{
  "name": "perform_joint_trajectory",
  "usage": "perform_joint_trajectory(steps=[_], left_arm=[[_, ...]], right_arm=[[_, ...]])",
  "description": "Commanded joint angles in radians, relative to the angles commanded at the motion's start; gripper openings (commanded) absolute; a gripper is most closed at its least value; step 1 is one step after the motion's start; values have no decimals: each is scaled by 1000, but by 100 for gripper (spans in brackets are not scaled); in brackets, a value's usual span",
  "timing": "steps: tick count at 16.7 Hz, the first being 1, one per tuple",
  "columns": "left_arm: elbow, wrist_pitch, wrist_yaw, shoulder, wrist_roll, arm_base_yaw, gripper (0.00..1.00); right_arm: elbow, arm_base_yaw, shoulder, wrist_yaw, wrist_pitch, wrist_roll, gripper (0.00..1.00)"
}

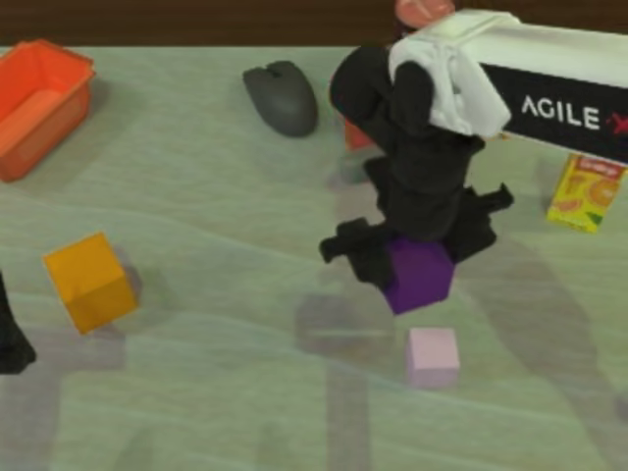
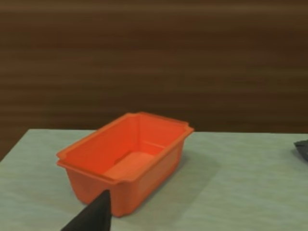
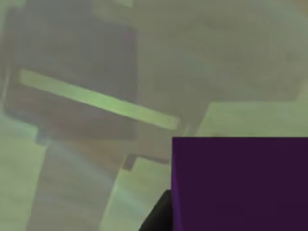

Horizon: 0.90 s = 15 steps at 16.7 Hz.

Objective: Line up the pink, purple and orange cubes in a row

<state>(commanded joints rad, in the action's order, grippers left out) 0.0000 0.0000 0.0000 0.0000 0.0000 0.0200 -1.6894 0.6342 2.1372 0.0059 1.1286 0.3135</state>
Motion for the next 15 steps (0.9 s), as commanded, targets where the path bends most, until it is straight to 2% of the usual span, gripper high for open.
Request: perform_joint_trajectory(steps=[4,7,9,15], left_arm=[[0,0,0,0,0,0,100],[0,0,0,0,0,0,100],[0,0,0,0,0,0,100],[0,0,0,0,0,0,100]], right_arm=[[34,99,-37,4,6,318,0],[54,153,-66,7,3,462,0],[63,171,-80,8,0,505,0],[63,169,-77,7,-4,510,0]])
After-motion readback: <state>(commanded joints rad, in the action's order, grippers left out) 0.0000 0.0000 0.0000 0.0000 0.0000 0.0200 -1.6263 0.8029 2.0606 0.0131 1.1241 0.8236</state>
